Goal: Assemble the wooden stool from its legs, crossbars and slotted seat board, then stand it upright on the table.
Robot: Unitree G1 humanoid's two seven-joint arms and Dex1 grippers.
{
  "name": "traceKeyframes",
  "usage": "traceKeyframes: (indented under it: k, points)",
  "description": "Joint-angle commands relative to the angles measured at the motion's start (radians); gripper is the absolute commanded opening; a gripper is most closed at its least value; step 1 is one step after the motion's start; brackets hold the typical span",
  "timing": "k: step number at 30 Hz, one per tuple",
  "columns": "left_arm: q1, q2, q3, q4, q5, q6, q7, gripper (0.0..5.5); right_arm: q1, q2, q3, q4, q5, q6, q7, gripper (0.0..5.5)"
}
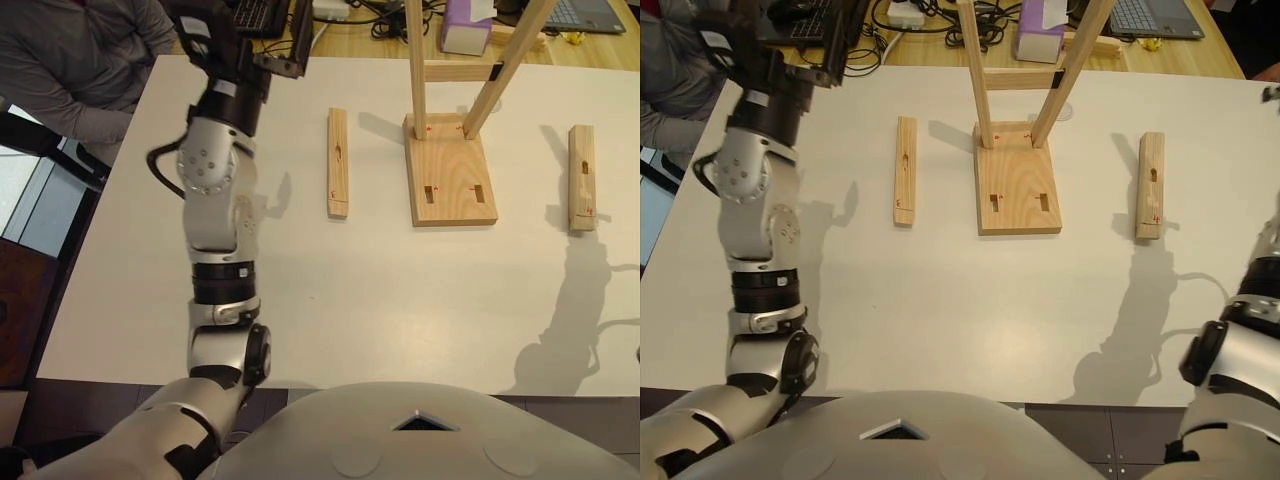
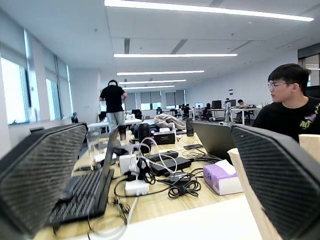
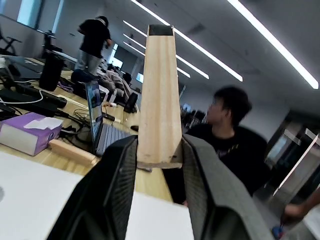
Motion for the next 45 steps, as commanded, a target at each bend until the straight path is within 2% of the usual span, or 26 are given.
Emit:
traceKeyframes:
  k: [1,4,7,9,14,21,37,45]
  points:
    - [-0.197,0.213,-0.053,0.025,0.083,-0.038,-0.176,5.40,-0.185,-0.143,0.163,-0.163,-0.091,-0.065,0.231,1.28]
    - [-0.430,0.357,-0.178,0.160,0.189,-0.167,-0.397,5.40,-0.414,-0.170,0.327,-0.155,-0.195,-0.182,0.414,1.28]
    - [-0.641,0.383,-0.292,0.333,0.230,-0.244,-0.603,5.40,-0.616,-0.107,0.483,-0.053,-0.330,-0.351,0.504,1.28]
    - [-0.712,0.361,-0.333,0.420,0.233,-0.248,-0.684,5.40,-0.694,-0.057,0.558,0.005,-0.405,-0.447,0.508,1.28]
    - [-0.742,0.265,-0.381,0.594,0.233,-0.197,-0.731,5.40,-0.826,0.096,0.702,0.136,-0.621,-0.615,0.383,1.28]
    - [-0.712,0.149,-0.371,0.684,0.175,0.016,-0.774,5.40,-0.847,0.181,0.793,0.204,-0.745,-0.741,0.277,1.28]
    - [-0.565,0.157,-0.469,0.569,0.171,0.334,-1.000,2.79,-0.703,0.202,0.888,0.082,-0.797,-0.878,0.265,1.28]
    - [-0.508,0.127,-0.481,0.500,0.137,0.458,-1.006,1.44,-0.635,0.208,0.903,0.018,-0.758,-0.882,0.292,1.28]
